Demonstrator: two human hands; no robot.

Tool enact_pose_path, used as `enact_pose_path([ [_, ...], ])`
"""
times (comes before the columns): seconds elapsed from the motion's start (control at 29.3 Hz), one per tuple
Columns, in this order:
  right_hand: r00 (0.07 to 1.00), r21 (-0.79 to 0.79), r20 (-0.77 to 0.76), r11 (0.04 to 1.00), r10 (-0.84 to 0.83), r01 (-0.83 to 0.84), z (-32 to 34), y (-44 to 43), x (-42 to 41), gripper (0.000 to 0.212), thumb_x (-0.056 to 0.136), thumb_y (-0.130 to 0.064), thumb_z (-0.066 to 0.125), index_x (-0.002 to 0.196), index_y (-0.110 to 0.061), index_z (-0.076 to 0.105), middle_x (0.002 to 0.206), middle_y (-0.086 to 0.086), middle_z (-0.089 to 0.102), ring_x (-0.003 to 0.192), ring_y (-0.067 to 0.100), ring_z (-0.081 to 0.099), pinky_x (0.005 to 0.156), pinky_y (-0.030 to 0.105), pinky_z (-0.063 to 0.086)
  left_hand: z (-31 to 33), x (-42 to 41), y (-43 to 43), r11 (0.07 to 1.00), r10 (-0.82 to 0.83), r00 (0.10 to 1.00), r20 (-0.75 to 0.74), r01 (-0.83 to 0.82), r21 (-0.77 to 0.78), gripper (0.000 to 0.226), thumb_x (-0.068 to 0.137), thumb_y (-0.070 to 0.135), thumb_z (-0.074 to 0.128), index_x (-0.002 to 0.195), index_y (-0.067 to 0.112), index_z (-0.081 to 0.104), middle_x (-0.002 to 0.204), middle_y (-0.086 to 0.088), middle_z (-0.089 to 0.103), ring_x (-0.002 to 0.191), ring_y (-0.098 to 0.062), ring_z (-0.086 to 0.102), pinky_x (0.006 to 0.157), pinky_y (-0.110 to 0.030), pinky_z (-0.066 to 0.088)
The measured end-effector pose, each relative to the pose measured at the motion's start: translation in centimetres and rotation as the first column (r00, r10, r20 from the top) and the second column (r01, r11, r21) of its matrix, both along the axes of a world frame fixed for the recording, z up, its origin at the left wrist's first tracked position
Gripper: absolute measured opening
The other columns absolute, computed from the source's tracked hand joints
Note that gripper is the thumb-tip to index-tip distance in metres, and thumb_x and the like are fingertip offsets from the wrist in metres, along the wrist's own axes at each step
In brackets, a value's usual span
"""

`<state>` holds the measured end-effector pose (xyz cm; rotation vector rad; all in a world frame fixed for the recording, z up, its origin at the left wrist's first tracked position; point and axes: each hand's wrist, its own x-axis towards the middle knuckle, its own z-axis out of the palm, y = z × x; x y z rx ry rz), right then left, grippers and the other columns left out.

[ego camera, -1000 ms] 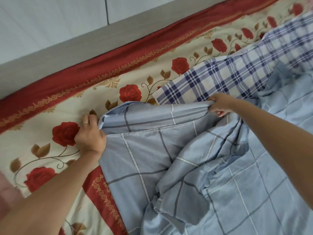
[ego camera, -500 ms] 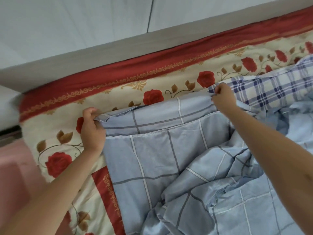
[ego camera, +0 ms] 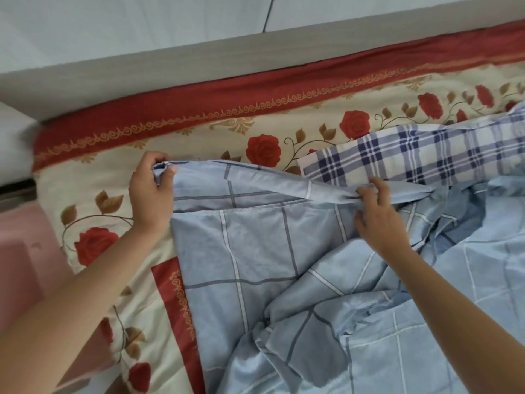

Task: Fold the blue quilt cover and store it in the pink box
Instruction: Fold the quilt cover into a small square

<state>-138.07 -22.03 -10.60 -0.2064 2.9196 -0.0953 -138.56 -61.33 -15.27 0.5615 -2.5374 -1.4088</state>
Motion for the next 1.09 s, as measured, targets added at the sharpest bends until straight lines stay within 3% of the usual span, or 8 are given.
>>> enact_pose_path([
  [0.14,0.999,0.067,0.026,0.997,-0.040,0.038,0.1,-0.3,-0.3,0.039,0.082,0.007,0.057,0.119,-0.004,0.049,0.142,0.021,0.034,0.059,0.042,0.061,0.045,0.037,0.046,0.2,-0.5,-0.6,0.999,-0.028,0.999,0.029,0.028,-0.023,0.020,0.093,0.010,0.054,0.109,-0.003,0.056,0.085,-0.005,0.052,0.064,0.009,0.048,0.063,-0.025,0.031],
  [0.31,0.990,-0.040,0.115,0.996,-0.080,0.085,1.1,-1.6,-2.7,0.027,0.090,-0.018,0.061,0.113,-0.006,0.051,0.119,0.011,0.051,0.074,0.033,0.060,0.062,0.032,0.039,-1.0,-0.7,-0.6,0.999,0.030,0.997,0.071,-0.028,-0.034,0.023,0.093,0.015,0.054,0.110,-0.001,0.056,0.067,0.005,0.044,0.058,-0.011,0.041,0.061,-0.027,0.032],
  [0.48,0.816,-0.320,0.493,0.808,-0.303,0.494,1.4,-3.2,-6.9,0.023,0.090,-0.012,0.063,0.107,-0.013,0.048,0.094,0.008,0.059,0.054,0.012,0.061,0.045,0.019,0.050,-1.8,-1.2,0.0,0.997,0.068,0.996,0.051,-0.066,-0.032,0.025,0.095,0.017,0.053,0.111,-0.002,0.056,0.072,0.017,0.045,0.065,0.013,0.049,0.065,-0.026,0.032],
  [0.55,0.716,-0.335,0.627,0.724,-0.306,0.603,1.9,-3.5,-8.7,0.031,0.087,-0.009,0.067,0.112,-0.010,0.049,0.084,0.008,0.059,0.056,0.014,0.058,0.047,0.018,0.053,-2.0,-1.4,-0.2,0.995,0.030,0.998,0.051,-0.025,-0.098,0.025,0.096,0.017,0.052,0.112,-0.002,0.055,0.067,0.003,0.050,0.065,0.001,0.052,0.063,-0.028,0.033],
  [0.65,0.621,-0.253,0.749,0.767,-0.231,0.590,2.6,-4.0,-11.1,0.032,0.086,-0.016,0.069,0.112,-0.009,0.053,0.081,0.008,0.059,0.063,0.016,0.058,0.051,0.017,0.054,-2.0,-1.3,-1.0,0.971,-0.042,0.998,0.040,0.050,-0.233,0.025,0.095,0.012,0.053,0.113,-0.003,0.057,0.087,-0.023,0.063,0.079,-0.035,0.058,0.069,-0.035,0.038],
  [0.72,0.600,-0.227,0.772,0.790,-0.210,0.569,2.5,-4.2,-12.5,0.032,0.088,-0.025,0.067,0.111,-0.010,0.050,0.087,0.010,0.058,0.069,0.016,0.060,0.053,0.017,0.054,-2.3,-1.8,-1.3,0.953,-0.058,0.998,0.029,0.064,-0.296,0.024,0.094,0.010,0.054,0.111,-0.005,0.058,0.087,-0.027,0.064,0.079,-0.041,0.059,0.067,-0.037,0.038],
  [0.92,0.801,-0.469,0.512,0.679,-0.312,0.565,0.0,-5.3,-14.6,0.015,0.094,-0.012,0.057,0.082,-0.016,0.048,0.079,0.008,0.052,0.054,0.007,0.056,0.052,0.017,0.049,-3.3,-3.3,-0.7,0.896,0.008,0.994,0.105,0.039,-0.442,0.023,0.094,0.014,0.053,0.109,-0.002,0.059,0.083,-0.026,0.063,0.076,-0.043,0.058,0.065,-0.043,0.040],
  [1.09,0.925,-0.432,0.124,0.819,-0.360,0.377,-3.3,-6.7,-13.4,0.009,0.095,-0.016,0.052,0.093,-0.012,0.044,0.098,0.009,0.049,0.081,0.022,0.048,0.063,0.027,0.029,-4.2,-2.8,-1.9,0.870,-0.084,0.996,-0.003,0.072,-0.487,0.012,0.089,0.008,0.051,0.096,0.000,0.056,0.080,-0.018,0.059,0.074,-0.036,0.053,0.078,-0.038,0.028],
])
